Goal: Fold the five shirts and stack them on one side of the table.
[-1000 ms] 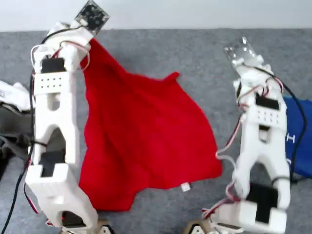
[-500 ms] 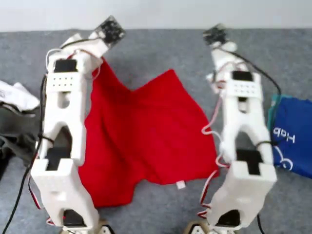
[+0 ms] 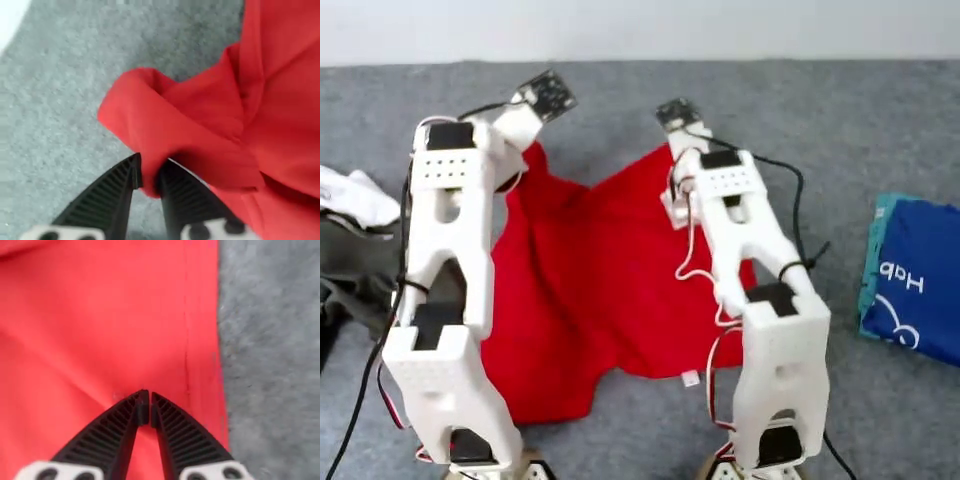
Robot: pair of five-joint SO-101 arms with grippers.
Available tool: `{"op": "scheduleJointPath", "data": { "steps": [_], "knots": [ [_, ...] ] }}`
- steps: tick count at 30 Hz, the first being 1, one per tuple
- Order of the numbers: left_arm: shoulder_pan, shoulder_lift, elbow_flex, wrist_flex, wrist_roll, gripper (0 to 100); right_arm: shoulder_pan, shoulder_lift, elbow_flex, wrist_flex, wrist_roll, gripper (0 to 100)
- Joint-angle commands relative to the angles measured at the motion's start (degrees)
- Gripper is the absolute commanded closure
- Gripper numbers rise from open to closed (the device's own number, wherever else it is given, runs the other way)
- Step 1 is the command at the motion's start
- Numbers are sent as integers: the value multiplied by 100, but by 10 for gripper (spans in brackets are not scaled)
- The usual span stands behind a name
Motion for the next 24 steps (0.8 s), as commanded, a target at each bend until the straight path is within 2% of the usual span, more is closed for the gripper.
{"op": "scheduleJointPath", "data": {
  "steps": [1, 8, 16, 19, 24],
  "knots": [
    [-26, -105, -75, 255, -26, 986, -22, 48, -290, 154, -132, 990],
    [-26, -114, -84, 651, -26, 986, -4, 75, -299, 1701, -105, 990],
    [-26, -114, -92, 686, -26, 986, -13, -435, -352, 3477, -97, 990],
    [-26, -114, -92, 677, -26, 986, 13, -743, -352, 3538, -97, 988],
    [-26, -114, -92, 668, -26, 986, 22, -1288, -360, 2738, -114, 985]
  ]
}}
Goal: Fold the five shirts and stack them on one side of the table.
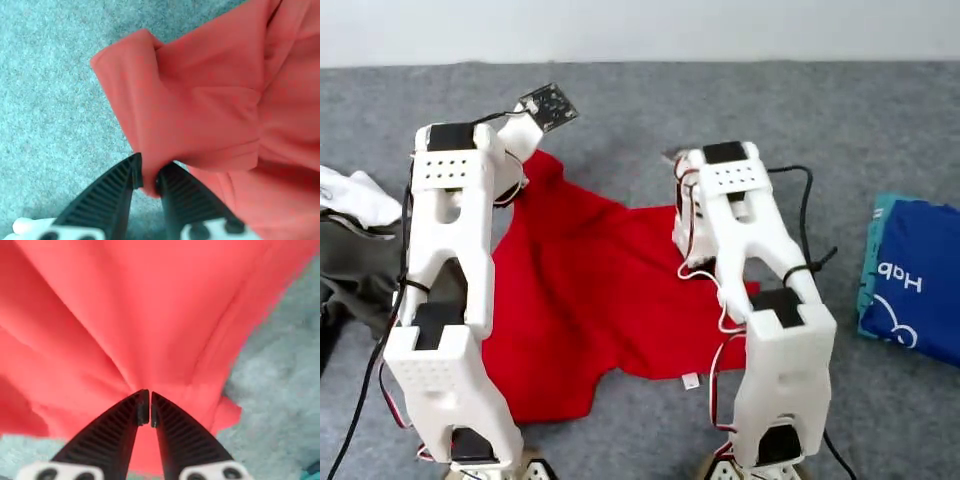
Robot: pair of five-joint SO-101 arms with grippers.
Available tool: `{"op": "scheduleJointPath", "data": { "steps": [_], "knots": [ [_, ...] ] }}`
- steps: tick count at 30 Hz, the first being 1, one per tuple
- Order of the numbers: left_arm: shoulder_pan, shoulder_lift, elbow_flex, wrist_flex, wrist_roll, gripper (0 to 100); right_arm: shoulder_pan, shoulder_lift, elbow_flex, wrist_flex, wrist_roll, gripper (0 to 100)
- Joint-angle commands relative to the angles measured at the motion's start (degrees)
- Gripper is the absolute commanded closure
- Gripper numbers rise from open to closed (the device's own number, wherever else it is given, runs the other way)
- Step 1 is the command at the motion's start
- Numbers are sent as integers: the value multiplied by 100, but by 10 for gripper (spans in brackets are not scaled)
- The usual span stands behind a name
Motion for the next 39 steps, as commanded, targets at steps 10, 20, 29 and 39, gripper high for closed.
{"op": "scheduleJointPath", "data": {
  "steps": [10, 20, 29, 39],
  "knots": [
    [-18, -114, -92, 18, -26, 986, 13, -242, -246, -1824, -62, 667],
    [9, -105, -84, 18, -26, 986, 268, 831, -1371, -1982, -62, 666],
    [26, -105, -75, 18, -26, 986, 163, 2589, -3525, -734, -53, 667],
    [18, -105, -48, 44, -26, 986, 145, 3916, -5802, 171, -26, 938]
  ]
}}
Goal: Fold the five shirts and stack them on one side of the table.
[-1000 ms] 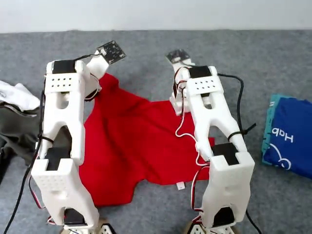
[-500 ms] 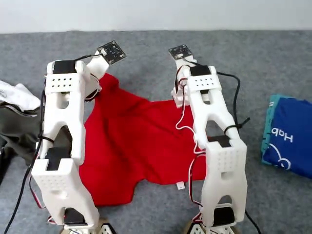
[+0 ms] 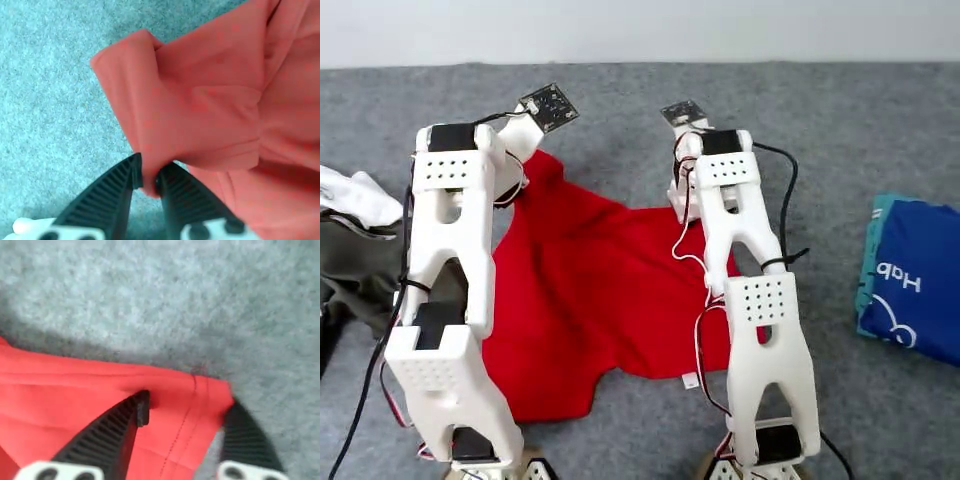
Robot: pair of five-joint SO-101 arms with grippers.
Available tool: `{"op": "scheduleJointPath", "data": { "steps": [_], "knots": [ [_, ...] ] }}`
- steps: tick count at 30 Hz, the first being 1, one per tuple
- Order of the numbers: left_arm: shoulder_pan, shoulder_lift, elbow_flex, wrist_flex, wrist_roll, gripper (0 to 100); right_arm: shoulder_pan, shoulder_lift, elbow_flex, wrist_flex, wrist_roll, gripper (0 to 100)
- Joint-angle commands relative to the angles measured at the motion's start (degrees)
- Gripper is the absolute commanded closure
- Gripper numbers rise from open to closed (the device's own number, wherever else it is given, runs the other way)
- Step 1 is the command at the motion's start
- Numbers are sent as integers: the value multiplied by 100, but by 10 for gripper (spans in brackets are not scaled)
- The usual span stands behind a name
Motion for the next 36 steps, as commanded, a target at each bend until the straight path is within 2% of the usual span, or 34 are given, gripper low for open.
{"op": "scheduleJointPath", "data": {
  "steps": [1, 5, 12, 16, 19, 30, 36],
  "knots": [
    [18, -105, -48, 44, -26, 986, -84, 189, -958, 268, -35, 964],
    [18, -105, -57, 44, -26, 986, -66, 277, -1741, 576, -18, 990],
    [-26, -114, -251, 53, -9, 986, 75, 251, -2655, 1051, 501, 991],
    [-35, -88, -866, 9, 484, 986, 347, 180, -2857, 945, 607, 991],
    [-35, -35, -1393, -176, 818, 986, 620, 84, -2848, 629, 580, 991],
    [-26, -35, -1508, -2189, 1152, 985, 1174, 84, -2831, -1182, 571, 991],
    [-9, -35, -1534, -2532, 1152, 985, 1305, 66, -2840, -1877, 325, 991]
  ]
}}
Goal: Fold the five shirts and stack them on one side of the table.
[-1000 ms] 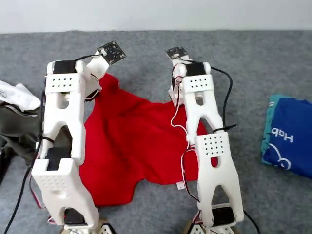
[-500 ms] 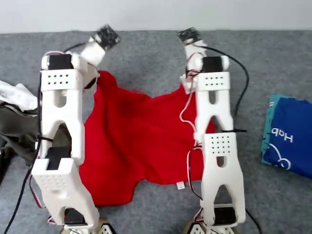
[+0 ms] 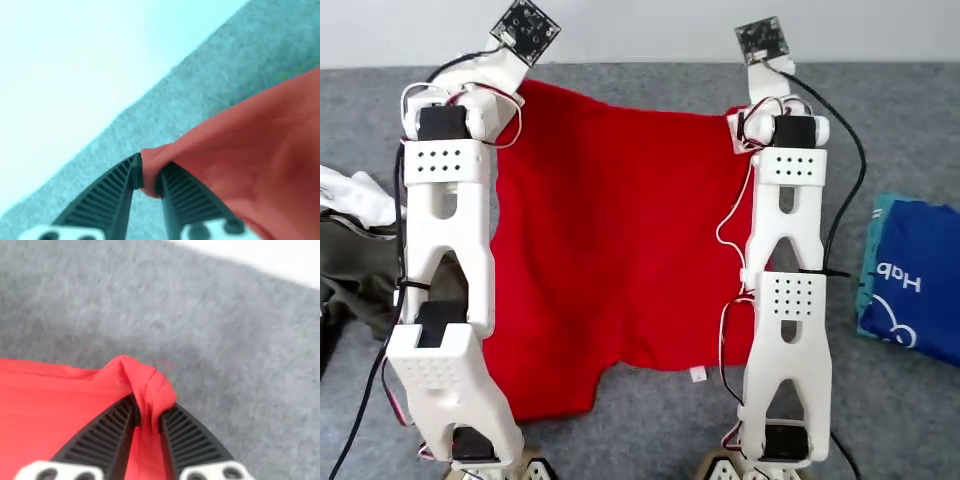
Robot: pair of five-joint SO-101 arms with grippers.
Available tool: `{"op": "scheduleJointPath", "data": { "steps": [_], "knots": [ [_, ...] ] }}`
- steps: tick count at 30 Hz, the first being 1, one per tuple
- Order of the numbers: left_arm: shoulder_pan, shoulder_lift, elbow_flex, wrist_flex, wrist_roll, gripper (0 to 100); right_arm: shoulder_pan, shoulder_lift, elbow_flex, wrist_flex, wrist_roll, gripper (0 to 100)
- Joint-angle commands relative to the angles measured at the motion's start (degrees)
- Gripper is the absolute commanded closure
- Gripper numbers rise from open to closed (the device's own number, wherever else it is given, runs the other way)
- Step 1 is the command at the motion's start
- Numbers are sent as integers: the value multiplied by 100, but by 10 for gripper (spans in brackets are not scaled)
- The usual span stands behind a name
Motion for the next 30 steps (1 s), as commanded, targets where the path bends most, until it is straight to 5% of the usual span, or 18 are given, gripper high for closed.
{"op": "scheduleJointPath", "data": {
  "steps": [1, 11, 16, 30],
  "knots": [
    [-44, -70, -312, -387, 53, 985, 215, -321, -264, -532, -62, 991],
    [-88, -79, -277, -484, 53, 985, 154, -347, -273, -1200, -44, 991],
    [-114, -132, -286, -378, 53, 985, 40, -365, -281, -1244, 642, 991],
    [9, -141, -1262, 3446, 26, 985, 31, -1200, -281, 2334, 835, 991]
  ]
}}
